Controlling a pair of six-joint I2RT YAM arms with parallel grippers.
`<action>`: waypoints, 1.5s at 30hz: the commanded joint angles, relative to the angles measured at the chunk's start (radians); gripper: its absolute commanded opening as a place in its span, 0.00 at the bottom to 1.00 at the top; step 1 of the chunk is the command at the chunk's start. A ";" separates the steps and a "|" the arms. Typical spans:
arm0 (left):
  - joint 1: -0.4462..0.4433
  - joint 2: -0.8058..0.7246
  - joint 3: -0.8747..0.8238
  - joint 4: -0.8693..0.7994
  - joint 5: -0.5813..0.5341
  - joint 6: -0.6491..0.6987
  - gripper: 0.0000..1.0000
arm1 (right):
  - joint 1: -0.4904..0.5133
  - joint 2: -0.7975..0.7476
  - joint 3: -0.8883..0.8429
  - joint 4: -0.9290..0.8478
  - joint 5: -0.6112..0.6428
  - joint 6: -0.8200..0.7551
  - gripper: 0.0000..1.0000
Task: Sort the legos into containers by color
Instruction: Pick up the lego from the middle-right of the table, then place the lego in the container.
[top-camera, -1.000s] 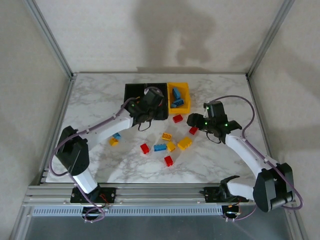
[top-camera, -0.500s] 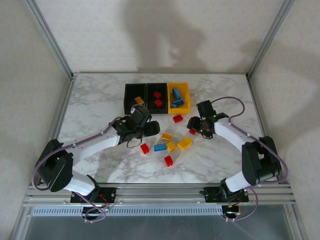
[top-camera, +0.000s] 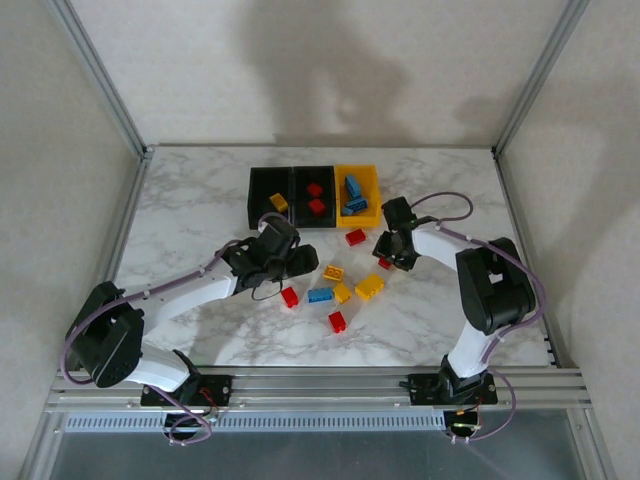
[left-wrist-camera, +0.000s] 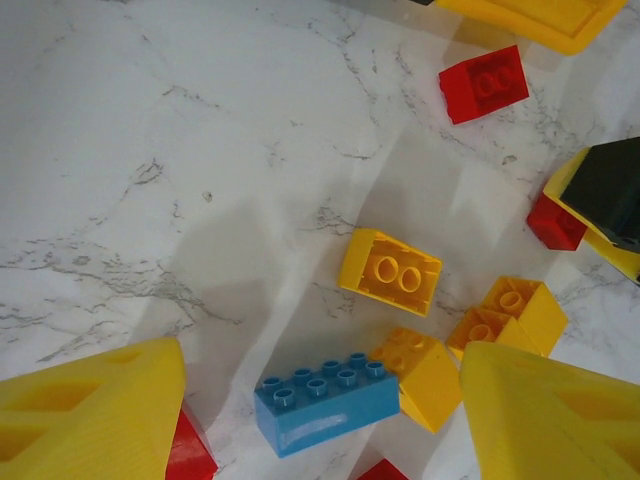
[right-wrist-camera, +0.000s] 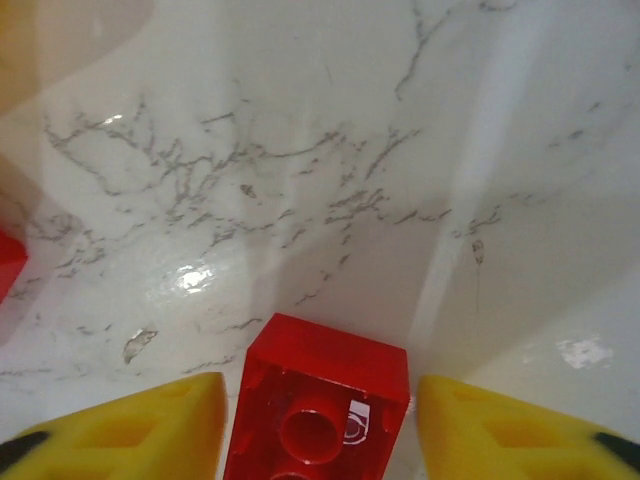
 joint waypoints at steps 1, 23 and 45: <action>0.002 -0.027 -0.012 0.009 0.005 -0.015 0.73 | 0.011 0.008 0.018 -0.004 0.022 0.002 0.43; 0.252 -0.284 -0.121 -0.031 0.000 -0.113 0.73 | 0.201 0.123 0.575 -0.149 0.006 -0.120 0.27; 0.266 -0.396 -0.160 -0.069 -0.017 -0.170 0.73 | 0.233 0.681 1.265 -0.283 -0.096 -0.154 0.29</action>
